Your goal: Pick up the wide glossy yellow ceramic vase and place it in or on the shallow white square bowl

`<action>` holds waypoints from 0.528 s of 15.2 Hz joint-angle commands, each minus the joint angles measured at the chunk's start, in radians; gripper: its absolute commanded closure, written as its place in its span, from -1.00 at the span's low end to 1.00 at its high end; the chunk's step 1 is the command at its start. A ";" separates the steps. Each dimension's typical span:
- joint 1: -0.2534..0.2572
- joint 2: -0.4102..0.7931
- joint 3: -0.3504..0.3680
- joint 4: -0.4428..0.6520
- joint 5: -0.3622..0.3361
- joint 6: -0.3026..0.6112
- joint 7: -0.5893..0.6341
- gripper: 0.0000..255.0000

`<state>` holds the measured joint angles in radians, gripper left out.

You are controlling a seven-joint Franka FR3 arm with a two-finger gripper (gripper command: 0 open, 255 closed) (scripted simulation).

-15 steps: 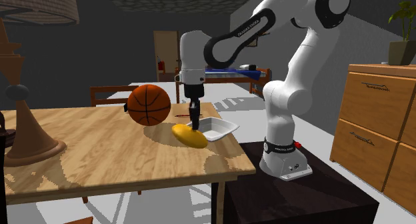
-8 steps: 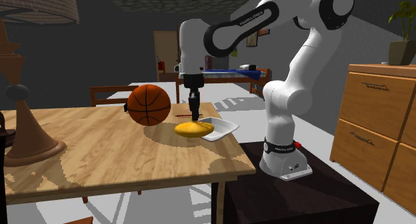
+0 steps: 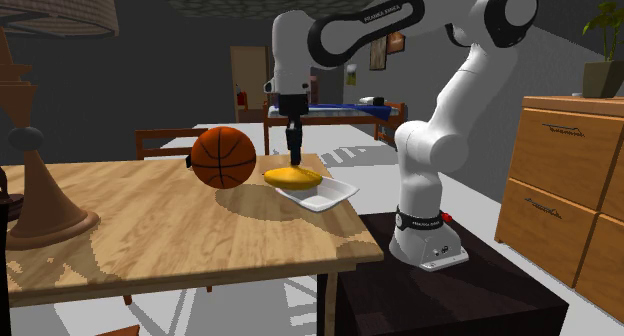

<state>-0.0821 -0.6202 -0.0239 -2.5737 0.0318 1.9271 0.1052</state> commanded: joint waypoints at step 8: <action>-0.111 -0.157 -0.158 -0.018 -0.124 -0.141 -0.188 1.00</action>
<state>-0.1766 -0.7593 -0.1575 -2.5954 -0.0725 1.8080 -0.0526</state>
